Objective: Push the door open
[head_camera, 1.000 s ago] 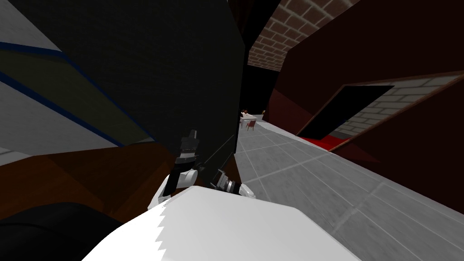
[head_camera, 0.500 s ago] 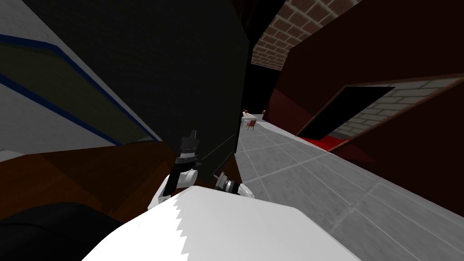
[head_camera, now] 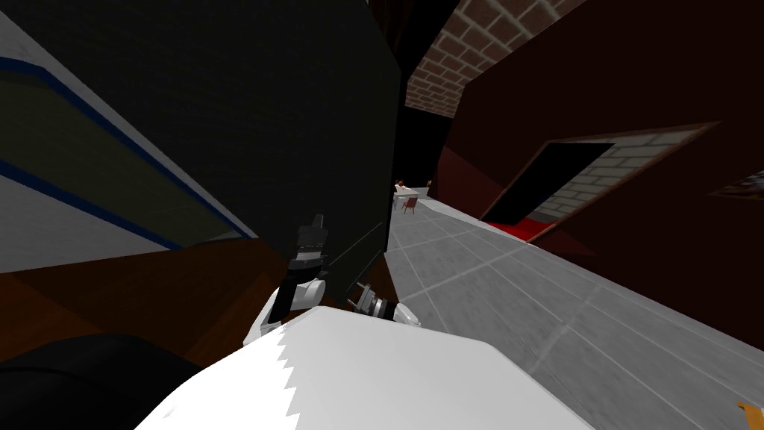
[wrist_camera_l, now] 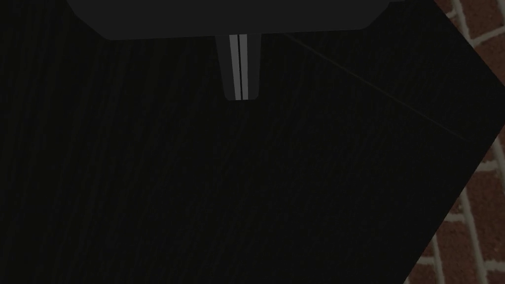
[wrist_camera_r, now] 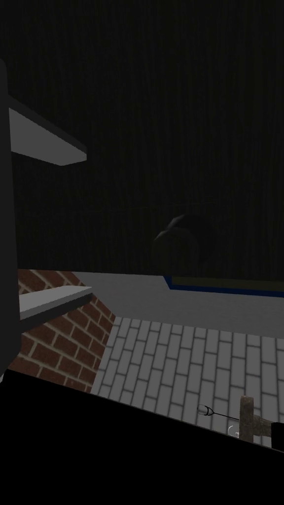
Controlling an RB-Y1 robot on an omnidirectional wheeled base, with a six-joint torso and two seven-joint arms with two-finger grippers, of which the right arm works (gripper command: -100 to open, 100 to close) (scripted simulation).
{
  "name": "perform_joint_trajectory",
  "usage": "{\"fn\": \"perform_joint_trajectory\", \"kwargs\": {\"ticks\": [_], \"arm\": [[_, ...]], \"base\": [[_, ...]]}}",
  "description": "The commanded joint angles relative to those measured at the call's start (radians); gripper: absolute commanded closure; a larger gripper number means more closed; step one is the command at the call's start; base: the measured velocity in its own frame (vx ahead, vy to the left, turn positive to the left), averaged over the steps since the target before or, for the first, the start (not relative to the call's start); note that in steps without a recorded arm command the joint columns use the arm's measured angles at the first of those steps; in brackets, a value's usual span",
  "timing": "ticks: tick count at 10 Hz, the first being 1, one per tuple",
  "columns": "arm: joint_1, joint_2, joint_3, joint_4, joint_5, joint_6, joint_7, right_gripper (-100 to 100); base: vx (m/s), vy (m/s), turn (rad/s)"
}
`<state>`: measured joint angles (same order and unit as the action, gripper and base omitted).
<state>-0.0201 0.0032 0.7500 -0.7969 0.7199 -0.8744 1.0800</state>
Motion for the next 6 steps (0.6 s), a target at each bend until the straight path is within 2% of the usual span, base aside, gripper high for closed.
{"fn": "perform_joint_trajectory", "kwargs": {"ticks": [1, 3, 6], "arm": [[-0.001, -0.019, 0.009, -0.003, 0.007, -0.016, -0.011, -100], [0.008, -0.050, 0.029, -0.031, 0.023, -0.032, -0.033, -100], [0.018, -0.080, 0.052, -0.063, 0.040, -0.050, -0.058, -100]], "base": [[0.028, 0.092, -0.333], [0.016, 0.141, -0.322], [-0.017, 0.107, -0.288]]}}
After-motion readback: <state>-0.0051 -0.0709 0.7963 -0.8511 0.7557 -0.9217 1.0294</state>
